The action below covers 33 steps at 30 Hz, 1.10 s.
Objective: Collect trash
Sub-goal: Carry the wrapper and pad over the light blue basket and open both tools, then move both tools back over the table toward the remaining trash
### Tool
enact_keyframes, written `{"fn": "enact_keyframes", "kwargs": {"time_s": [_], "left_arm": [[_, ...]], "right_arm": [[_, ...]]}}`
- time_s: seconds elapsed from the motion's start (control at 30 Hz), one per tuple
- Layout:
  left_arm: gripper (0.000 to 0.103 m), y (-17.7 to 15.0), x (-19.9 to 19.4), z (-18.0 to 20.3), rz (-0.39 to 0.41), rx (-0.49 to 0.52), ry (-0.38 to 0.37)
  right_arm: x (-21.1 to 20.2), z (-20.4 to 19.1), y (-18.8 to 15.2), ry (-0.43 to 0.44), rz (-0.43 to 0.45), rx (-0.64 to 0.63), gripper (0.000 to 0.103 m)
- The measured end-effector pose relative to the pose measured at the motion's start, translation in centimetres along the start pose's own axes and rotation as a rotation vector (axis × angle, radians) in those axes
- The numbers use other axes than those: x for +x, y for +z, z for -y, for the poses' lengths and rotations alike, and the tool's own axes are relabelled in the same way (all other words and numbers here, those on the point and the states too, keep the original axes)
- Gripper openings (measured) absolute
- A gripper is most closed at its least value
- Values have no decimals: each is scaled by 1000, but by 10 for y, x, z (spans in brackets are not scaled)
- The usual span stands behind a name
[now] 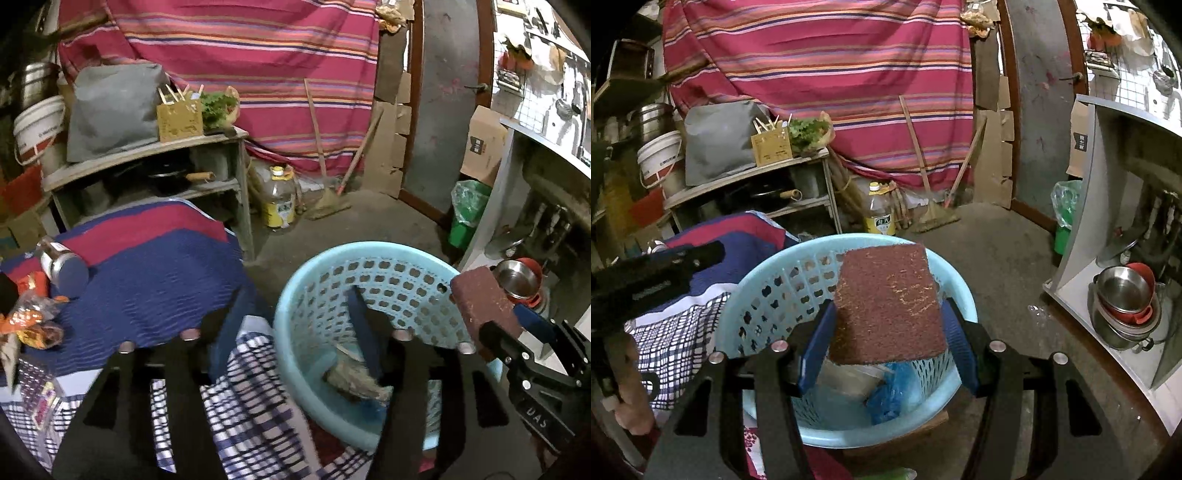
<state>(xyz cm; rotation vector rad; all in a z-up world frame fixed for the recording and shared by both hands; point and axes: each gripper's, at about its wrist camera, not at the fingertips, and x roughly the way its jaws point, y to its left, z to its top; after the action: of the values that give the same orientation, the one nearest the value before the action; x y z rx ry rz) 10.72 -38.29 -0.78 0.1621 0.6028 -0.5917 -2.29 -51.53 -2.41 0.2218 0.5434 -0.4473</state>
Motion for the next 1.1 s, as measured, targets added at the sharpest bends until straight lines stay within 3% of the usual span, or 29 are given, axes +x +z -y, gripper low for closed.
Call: {"fn": "enact_keyframes", "kwargs": {"time_s": [0.03, 0.1, 0.33, 0.53, 0.63, 0.73, 0.97, 1.1], "left_arm": [[73, 0, -2, -3, 7, 1, 10], [80, -3, -11, -12, 28, 1, 42], [95, -14, -39, -43, 47, -1, 103], [97, -23, -71, -79, 68, -2, 191], [97, -28, -90, -105, 85, -14, 253], [97, -30, -105, -136, 81, -81, 288], [97, -44, -136, -203, 103, -208, 348], [97, -53, -133, -236, 39, -237, 319]], "right_arm": [[1, -1, -1, 1, -2, -1, 59], [3, -4, -2, 6, -4, 3, 59], [14, -24, -6, 22, -13, -18, 59], [25, -42, 0, 11, 6, -59, 60], [31, -46, 2, -1, 12, -56, 78], [31, -54, 4, 7, 9, -71, 78], [3, -92, 8, 34, 50, -128, 81], [-11, -123, 6, 58, 67, -164, 82]]}}
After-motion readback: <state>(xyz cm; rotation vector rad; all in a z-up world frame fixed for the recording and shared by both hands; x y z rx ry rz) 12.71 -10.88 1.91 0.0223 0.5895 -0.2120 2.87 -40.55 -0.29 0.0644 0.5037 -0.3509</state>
